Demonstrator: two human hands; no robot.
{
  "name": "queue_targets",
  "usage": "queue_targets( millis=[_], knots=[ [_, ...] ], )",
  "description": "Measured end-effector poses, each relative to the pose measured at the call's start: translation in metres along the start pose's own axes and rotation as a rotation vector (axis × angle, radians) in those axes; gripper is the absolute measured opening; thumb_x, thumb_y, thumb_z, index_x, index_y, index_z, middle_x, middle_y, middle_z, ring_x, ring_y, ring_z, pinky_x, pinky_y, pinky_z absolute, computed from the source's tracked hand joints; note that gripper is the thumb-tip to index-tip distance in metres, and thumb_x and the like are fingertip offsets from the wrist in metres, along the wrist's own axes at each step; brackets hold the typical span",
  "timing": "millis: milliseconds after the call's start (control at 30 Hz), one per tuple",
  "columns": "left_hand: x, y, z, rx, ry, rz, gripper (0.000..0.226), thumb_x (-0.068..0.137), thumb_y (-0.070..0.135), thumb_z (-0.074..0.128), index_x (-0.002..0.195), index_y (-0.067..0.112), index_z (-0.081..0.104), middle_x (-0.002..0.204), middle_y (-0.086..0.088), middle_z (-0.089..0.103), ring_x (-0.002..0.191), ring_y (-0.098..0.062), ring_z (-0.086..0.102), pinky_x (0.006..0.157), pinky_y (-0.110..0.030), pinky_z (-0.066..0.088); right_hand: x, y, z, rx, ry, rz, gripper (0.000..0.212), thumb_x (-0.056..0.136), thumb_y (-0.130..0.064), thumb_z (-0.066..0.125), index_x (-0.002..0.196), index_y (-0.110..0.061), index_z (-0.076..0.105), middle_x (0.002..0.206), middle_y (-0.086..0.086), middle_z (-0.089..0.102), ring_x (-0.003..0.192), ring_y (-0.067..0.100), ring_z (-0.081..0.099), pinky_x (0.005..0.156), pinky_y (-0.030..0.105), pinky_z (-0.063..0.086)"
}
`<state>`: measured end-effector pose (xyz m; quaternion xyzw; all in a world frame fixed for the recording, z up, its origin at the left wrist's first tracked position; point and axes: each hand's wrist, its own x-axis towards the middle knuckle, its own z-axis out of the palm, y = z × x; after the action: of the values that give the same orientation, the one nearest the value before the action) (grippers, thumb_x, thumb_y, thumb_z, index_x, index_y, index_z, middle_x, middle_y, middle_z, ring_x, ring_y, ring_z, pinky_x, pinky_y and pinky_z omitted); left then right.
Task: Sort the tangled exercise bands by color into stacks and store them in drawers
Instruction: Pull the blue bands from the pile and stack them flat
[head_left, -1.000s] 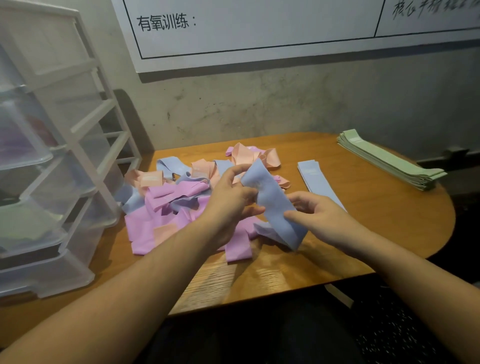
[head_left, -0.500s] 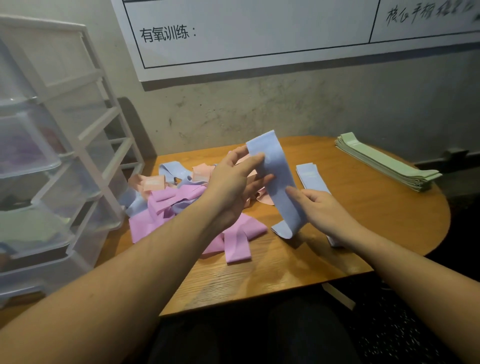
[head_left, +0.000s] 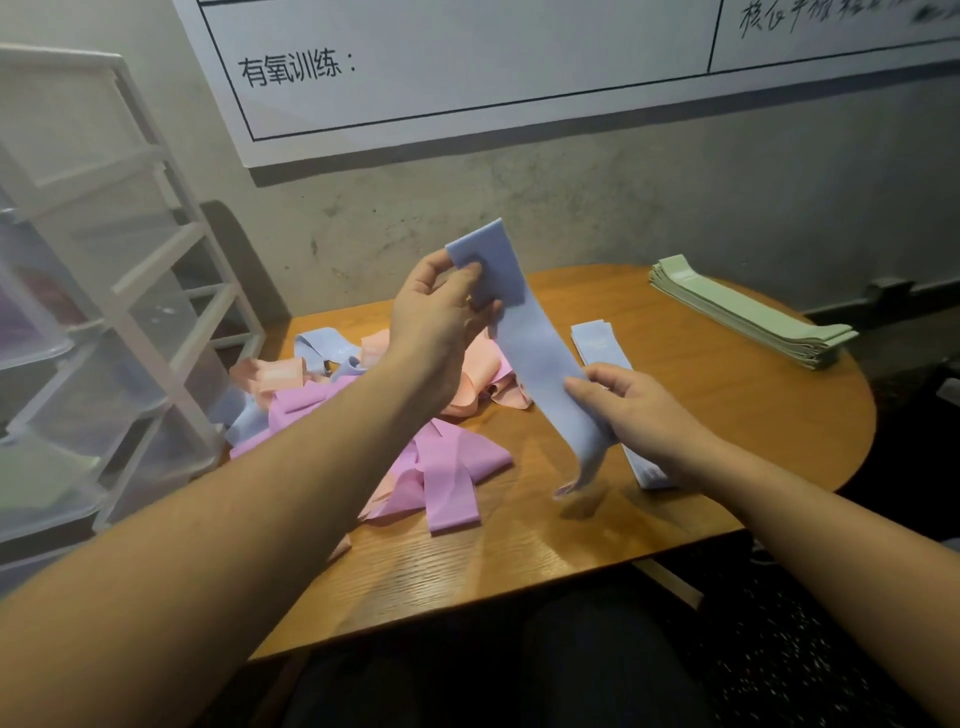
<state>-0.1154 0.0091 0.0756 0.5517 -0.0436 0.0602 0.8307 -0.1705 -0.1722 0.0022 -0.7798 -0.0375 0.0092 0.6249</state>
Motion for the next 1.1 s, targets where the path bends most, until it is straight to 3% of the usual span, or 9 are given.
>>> queue_targets(
  millis=[67, 167, 333, 533, 600, 700, 800, 900, 1100],
  knots=[
    [0.007, -0.004, 0.001, 0.001, -0.013, -0.021, 0.013, 0.101, 0.004, 0.055, 0.11, 0.011, 0.061, 0.099, -0.007, 0.067, 0.095, -0.028, 0.063, 0.077, -0.031, 0.059, -0.003, -0.001, -0.003, -0.002, 0.004, -0.007, 0.017, 0.101, -0.027, 0.057, 0.098, -0.017, 0.071, 0.088, 0.001, 0.074, 0.08, 0.01, 0.065, 0.073, 0.027, 0.05],
    [0.017, -0.014, 0.002, 0.024, -0.019, -0.042, 0.014, 0.1, 0.004, 0.055, 0.111, 0.011, 0.062, 0.101, -0.008, 0.067, 0.096, -0.027, 0.064, 0.077, -0.032, 0.059, -0.005, -0.001, -0.01, -0.034, 0.016, 0.045, 0.011, 0.1, -0.024, 0.057, 0.104, -0.019, 0.065, 0.084, 0.017, 0.07, 0.071, 0.018, 0.062, 0.067, 0.031, 0.048],
    [0.034, -0.038, 0.01, 0.051, 0.008, -0.084, 0.014, 0.1, 0.005, 0.057, 0.112, 0.01, 0.062, 0.103, -0.011, 0.068, 0.095, -0.027, 0.067, 0.077, -0.036, 0.061, -0.002, 0.011, -0.03, -0.123, 0.083, 0.142, 0.016, 0.096, -0.018, 0.052, 0.112, -0.019, 0.052, 0.06, -0.006, 0.051, 0.045, 0.0, 0.045, 0.047, 0.016, 0.036],
    [0.054, -0.076, 0.035, 0.157, 0.04, -0.124, 0.018, 0.1, 0.009, 0.059, 0.118, 0.009, 0.061, 0.103, -0.01, 0.069, 0.092, -0.025, 0.071, 0.074, -0.035, 0.062, -0.004, 0.029, -0.059, -0.208, 0.133, 0.137, 0.034, 0.091, -0.011, 0.061, 0.119, -0.028, 0.054, 0.076, 0.003, 0.056, 0.068, 0.012, 0.052, 0.067, 0.031, 0.041],
    [0.062, -0.087, 0.045, 0.213, 0.05, -0.117, 0.018, 0.099, 0.009, 0.061, 0.118, 0.009, 0.061, 0.1, -0.007, 0.068, 0.085, -0.02, 0.07, 0.069, -0.032, 0.062, -0.006, 0.034, -0.071, -0.232, 0.155, 0.121, 0.033, 0.091, -0.014, 0.064, 0.115, -0.035, 0.056, 0.075, 0.004, 0.055, 0.067, 0.013, 0.051, 0.064, 0.03, 0.041],
    [0.073, -0.102, 0.059, 0.313, 0.018, -0.091, 0.013, 0.098, 0.011, 0.062, 0.111, 0.014, 0.063, 0.098, -0.004, 0.069, 0.082, -0.016, 0.069, 0.057, -0.024, 0.056, -0.007, 0.039, -0.084, -0.304, 0.16, 0.136, 0.014, 0.095, -0.019, 0.06, 0.101, -0.029, 0.068, 0.074, 0.004, 0.055, 0.064, 0.013, 0.047, 0.054, 0.022, 0.036],
    [0.083, -0.116, 0.073, 0.403, -0.031, -0.082, 0.01, 0.098, 0.011, 0.062, 0.107, 0.017, 0.066, 0.099, -0.004, 0.072, 0.077, -0.016, 0.068, 0.056, -0.023, 0.054, -0.007, 0.043, -0.09, -0.285, 0.193, 0.155, 0.02, 0.093, -0.012, 0.057, 0.097, -0.024, 0.072, 0.069, -0.002, 0.055, 0.055, 0.008, 0.045, 0.047, 0.015, 0.033],
    [0.096, -0.128, 0.083, 0.471, -0.03, -0.08, 0.011, 0.098, 0.012, 0.063, 0.103, 0.02, 0.068, 0.106, -0.006, 0.073, 0.086, -0.02, 0.069, 0.058, -0.025, 0.057, -0.006, 0.043, -0.094, -0.219, 0.195, 0.172, 0.024, 0.091, -0.008, 0.059, 0.103, -0.023, 0.074, 0.081, -0.004, 0.064, 0.06, -0.003, 0.053, 0.054, 0.01, 0.039],
    [0.116, -0.155, 0.087, 0.551, 0.011, -0.125, 0.012, 0.098, 0.011, 0.063, 0.098, 0.022, 0.067, 0.098, -0.002, 0.07, 0.087, -0.019, 0.069, 0.057, -0.023, 0.058, 0.0, 0.045, -0.097, -0.081, 0.128, 0.203, 0.031, 0.091, -0.002, 0.065, 0.117, -0.018, 0.072, 0.094, 0.002, 0.063, 0.075, 0.006, 0.059, 0.064, 0.012, 0.045]
  ],
)
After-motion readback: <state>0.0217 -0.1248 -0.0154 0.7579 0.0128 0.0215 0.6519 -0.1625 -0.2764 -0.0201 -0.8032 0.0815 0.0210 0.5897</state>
